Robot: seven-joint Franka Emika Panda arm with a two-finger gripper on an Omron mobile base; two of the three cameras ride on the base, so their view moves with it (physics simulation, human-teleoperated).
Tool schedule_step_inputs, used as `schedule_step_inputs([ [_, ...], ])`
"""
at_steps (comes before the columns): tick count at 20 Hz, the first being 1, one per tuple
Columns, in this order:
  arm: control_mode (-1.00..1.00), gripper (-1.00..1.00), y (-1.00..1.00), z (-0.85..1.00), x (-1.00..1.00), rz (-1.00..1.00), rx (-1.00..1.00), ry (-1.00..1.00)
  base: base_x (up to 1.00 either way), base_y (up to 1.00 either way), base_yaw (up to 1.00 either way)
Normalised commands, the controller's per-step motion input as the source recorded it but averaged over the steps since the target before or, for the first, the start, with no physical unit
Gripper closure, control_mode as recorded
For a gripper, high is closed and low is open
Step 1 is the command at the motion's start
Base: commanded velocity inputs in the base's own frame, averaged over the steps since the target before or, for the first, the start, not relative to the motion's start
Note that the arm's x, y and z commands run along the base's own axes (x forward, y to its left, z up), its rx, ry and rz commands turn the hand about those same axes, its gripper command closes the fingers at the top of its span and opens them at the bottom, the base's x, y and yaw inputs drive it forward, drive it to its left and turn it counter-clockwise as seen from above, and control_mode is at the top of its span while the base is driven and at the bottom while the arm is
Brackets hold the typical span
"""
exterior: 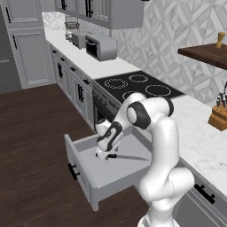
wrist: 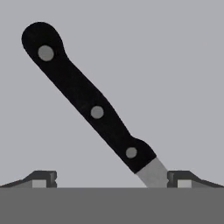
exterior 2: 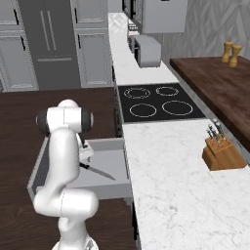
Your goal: Pick up the knife from the drawer and place it on the cutting board. Then place the meat from the plate to the cutting board.
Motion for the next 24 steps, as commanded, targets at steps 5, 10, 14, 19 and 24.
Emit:
schedule_step_inputs([
  [5, -1.0, -1.0, 0.0, -0.35, 0.18, 0.0, -0.03, 0.0, 0.0, 0.0, 0.0],
  [10, -1.0, -1.0, 0.0, -0.23, 0.19, 0.02, -0.01, 0.0, 0.0, 0.0, 0.0],
  [14, -1.0, -1.0, 0.0, -0.13, 0.25, 0.03, 0.0, 0.0, 0.0, 0.0, 0.0],
  [19, -1.0, 1.0, 0.0, -0.4, 0.01, 0.07, -0.01, 0.0, 0.0, 0.0, 0.0],
  [24, -1.0, 1.0, 0.0, -0.52, 0.0, 0.07, 0.0, 0.0, 0.0, 0.0, 0.0],
])
